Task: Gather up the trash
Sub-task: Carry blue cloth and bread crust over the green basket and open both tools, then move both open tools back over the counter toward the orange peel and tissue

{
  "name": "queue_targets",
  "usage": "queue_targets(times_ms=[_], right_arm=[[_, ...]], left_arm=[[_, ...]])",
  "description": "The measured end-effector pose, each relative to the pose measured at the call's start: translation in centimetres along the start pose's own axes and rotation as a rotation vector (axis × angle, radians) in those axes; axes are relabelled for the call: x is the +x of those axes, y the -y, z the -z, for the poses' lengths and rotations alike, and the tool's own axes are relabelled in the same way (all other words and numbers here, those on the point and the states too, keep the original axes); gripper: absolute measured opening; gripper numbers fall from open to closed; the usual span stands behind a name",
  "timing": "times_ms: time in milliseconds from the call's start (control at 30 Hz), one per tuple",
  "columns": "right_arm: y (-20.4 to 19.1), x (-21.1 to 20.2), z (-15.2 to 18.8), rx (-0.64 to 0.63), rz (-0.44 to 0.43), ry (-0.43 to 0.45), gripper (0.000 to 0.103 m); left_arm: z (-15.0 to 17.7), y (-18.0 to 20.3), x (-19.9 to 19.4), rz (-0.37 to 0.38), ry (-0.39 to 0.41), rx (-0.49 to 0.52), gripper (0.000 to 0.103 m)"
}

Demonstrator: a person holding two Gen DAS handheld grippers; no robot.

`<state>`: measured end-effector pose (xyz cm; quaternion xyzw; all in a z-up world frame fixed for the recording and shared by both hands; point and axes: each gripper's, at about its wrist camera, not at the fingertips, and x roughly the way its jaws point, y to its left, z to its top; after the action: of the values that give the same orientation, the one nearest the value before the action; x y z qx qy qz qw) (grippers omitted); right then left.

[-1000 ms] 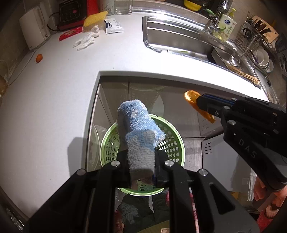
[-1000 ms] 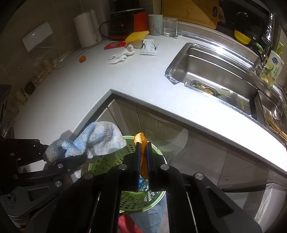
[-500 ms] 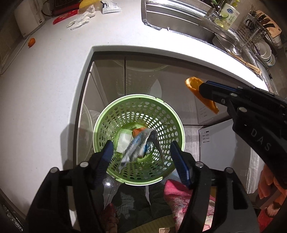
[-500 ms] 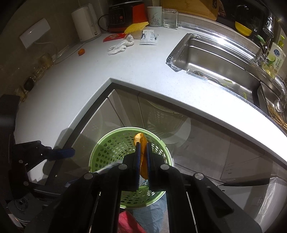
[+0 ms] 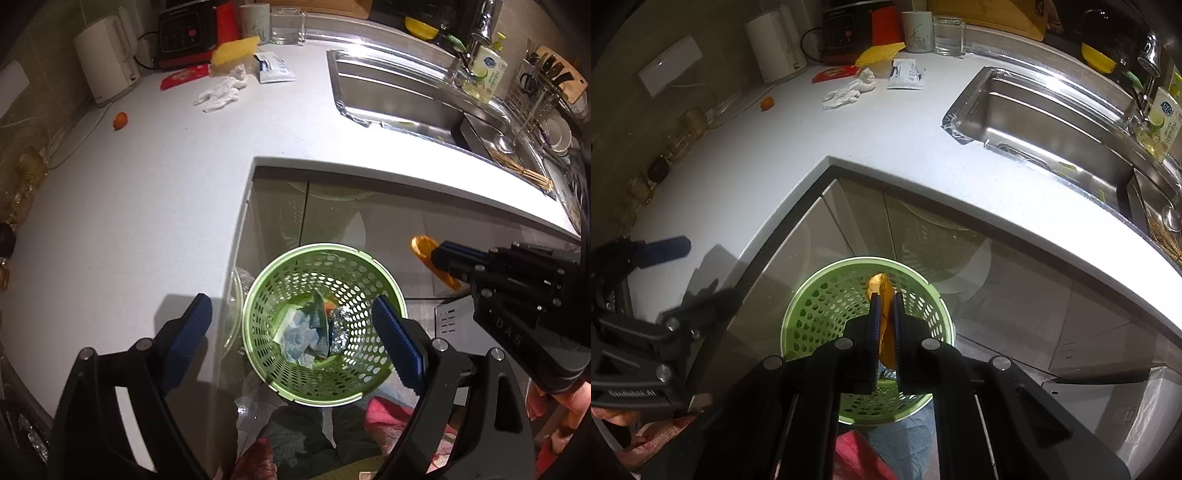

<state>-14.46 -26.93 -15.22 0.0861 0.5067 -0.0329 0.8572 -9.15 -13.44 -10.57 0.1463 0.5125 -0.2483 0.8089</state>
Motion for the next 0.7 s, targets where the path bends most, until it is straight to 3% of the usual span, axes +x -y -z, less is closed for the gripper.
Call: queue_targets(times_ms=[200, 333, 367, 500, 567, 700], right_arm=[[-1.0, 1.5, 1.4, -0.015, -0.04, -0.063, 0.015], [-1.3, 1.7, 1.4, -0.002, -0.046, -0.061, 0.062], [-1.3, 1.4, 1.2, 0.0, -0.043, -0.051, 0.066], [-1.1, 0.5, -0.3, 0.002, -0.038, -0.016, 0.071], [-1.0, 0.0, -1.3, 0.005, -0.033, 0.006, 0.08], [-0.9, -0.7, -3.5, -0.009, -0.021, 0.052, 0.082]], left_arm=[[-0.2, -1.9, -1.1, -0.019, 0.033, -0.049, 0.089], [-0.3, -2.9, -1.3, -0.026, 0.041, -0.084, 0.089], [-0.4, -3.1, -1.3, -0.029, 0.044, -0.092, 0.089], [-1.0, -4.0, -1.5, -0.034, 0.061, -0.125, 0.09], [-1.4, -4.3, -1.6, -0.037, 0.069, -0.135, 0.09], [-2.4, -5.2, -1.8, -0.053, 0.093, -0.148, 0.09]])
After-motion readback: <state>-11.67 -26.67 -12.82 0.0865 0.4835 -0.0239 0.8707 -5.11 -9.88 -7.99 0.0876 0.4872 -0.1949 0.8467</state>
